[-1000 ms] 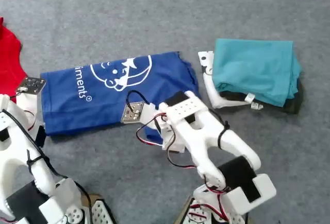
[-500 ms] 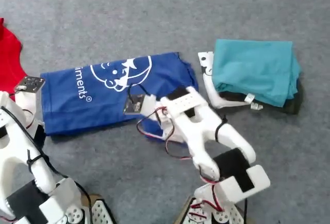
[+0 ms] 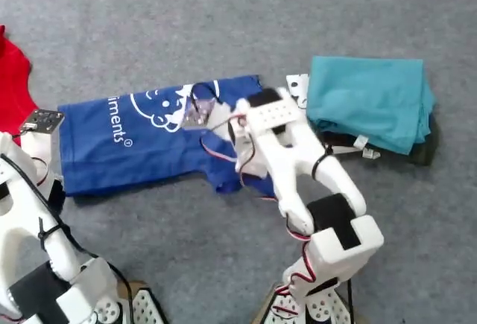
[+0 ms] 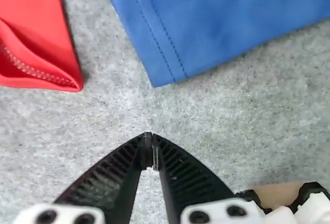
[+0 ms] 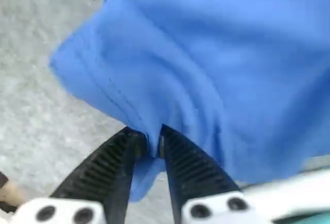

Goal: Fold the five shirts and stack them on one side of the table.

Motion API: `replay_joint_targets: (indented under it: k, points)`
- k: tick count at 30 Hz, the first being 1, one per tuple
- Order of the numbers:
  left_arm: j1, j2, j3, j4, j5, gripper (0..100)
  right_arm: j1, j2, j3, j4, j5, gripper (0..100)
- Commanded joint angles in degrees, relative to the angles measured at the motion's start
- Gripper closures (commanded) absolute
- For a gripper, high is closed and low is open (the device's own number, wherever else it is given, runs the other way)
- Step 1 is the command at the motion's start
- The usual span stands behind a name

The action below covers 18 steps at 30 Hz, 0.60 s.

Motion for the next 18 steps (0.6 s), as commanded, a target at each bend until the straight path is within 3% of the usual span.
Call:
replay_joint_targets:
  k: [1,11,18]
  points:
    - [-0.5,-2.0,-2.2,0.4,-0.1,97,0.1,2.5,-12.2,4.7,0.8,98.5]
    - [-0.5,-2.0,-2.1,0.4,-0.1,97,-0.2,27.0,-50.0,18.5,10.8,98.5]
    - [-0.4,-2.0,-2.1,0.4,0.0,97,-0.5,44.7,-76.8,21.9,11.7,98.4]
